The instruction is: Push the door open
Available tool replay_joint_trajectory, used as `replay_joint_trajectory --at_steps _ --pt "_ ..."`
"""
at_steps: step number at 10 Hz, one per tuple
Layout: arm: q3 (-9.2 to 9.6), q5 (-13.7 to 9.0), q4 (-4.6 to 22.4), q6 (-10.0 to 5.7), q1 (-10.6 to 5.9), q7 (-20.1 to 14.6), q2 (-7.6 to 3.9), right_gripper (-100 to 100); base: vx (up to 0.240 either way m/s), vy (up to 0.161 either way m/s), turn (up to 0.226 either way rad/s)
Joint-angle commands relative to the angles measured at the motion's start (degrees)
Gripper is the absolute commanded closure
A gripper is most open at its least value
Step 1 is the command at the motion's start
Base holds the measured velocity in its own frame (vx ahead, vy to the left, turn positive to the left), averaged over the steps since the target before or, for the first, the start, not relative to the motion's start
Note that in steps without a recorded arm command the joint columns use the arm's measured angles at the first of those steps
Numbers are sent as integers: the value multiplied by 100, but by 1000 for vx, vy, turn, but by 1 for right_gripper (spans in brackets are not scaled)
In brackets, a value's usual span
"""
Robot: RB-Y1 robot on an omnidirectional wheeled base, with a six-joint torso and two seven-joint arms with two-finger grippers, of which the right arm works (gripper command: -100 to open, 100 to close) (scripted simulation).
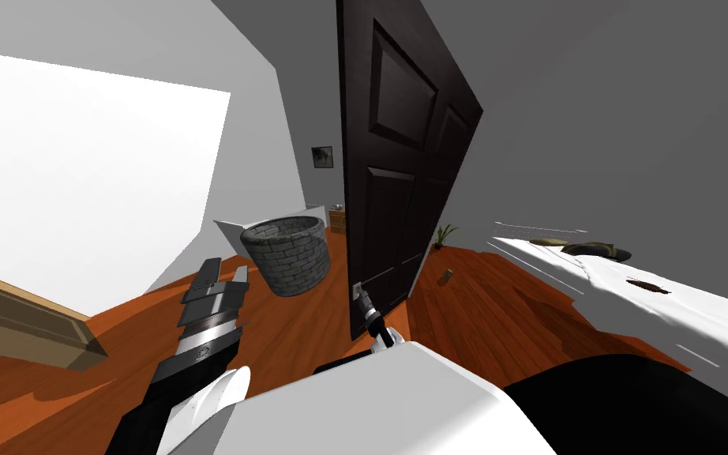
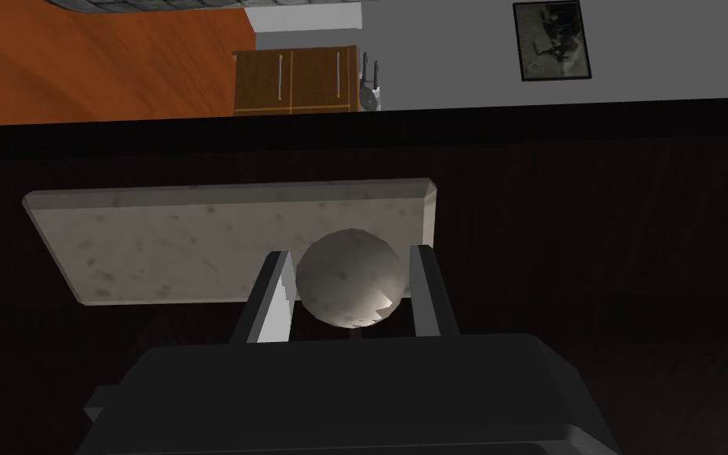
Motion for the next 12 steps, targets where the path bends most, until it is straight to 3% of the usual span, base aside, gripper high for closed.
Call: replay_joint_trajectory --at_steps 1,3,5,7,12 --pt "0 0 0 0 0 0 0 100 63 63 -24" --pt "-185 -71 20 -6 -34 51 -74 100 129 126 -58" --pt "-256 -98 31 -7 -43 73 -92 100 131 118 -55" --pt "-457 -175 63 -10 -66 134 -109 100 169 118 -52" --pt "-842 -321 123 -16 -112 251 2 100 195 154 -80"
